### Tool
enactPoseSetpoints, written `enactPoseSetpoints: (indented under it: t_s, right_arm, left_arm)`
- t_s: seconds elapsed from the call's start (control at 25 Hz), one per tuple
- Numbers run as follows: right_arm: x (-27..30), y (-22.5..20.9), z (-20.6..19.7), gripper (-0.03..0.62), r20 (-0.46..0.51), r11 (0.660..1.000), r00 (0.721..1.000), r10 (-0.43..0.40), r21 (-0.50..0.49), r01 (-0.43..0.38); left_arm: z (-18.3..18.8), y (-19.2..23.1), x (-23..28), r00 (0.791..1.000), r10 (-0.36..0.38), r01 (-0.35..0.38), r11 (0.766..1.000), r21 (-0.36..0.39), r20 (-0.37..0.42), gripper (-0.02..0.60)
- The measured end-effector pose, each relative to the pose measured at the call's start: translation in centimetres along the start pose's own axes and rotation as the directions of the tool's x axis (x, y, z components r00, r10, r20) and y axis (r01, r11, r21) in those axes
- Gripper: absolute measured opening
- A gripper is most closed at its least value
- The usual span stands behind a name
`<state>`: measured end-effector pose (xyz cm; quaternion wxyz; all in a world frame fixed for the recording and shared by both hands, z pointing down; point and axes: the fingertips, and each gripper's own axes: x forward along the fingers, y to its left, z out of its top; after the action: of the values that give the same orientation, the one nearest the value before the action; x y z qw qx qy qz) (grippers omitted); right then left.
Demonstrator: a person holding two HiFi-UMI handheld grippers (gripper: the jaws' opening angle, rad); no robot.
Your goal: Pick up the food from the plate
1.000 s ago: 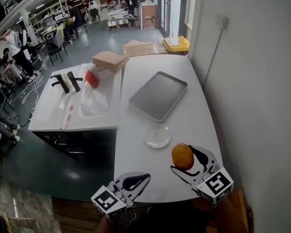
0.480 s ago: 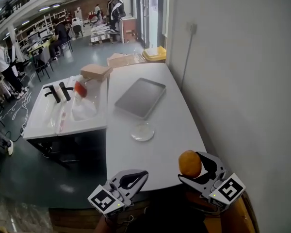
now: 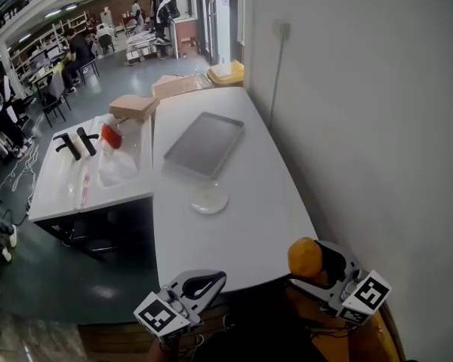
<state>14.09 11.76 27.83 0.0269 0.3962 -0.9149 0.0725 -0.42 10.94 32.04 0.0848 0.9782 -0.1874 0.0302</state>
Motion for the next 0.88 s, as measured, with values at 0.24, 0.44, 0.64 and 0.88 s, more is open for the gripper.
enactPoseSetpoints:
  t_s: [0.24,0.44,0.64,0.88]
  right_arm:
    - [-0.8,-0.9,-1.2,0.367,0.001,0.997,0.999,0.036,0.064,-0.036]
    - [-0.8,-2.3,-2.8,0.367,-0.03,0.993,0.996,0.09,0.082,-0.087]
    - [-0.7,-2.4,-2.5,0.367,0.016,0.978,0.986,0.169,0.124,-0.169]
    - [-1.1,-1.5,-2.1,0.367,0.069,0.943,0.954,0.29,0.147,-0.297]
  left_arm:
    - [-1.5,1.2,0.9,0.998,0.03,-0.032,0.998,-0.047,-0.048,0.005]
    - [-2.2,0.8,3.1,0.997,0.022,-0.025,0.999,-0.039,-0.071,0.005]
    - [-0.5,-0.2,4.7,0.996,0.068,-0.07,0.997,-0.032,-0.058,0.005]
    - [-2.6,-2.9,5.8,0.99,0.1,-0.106,0.993,-0.054,-0.102,0.005]
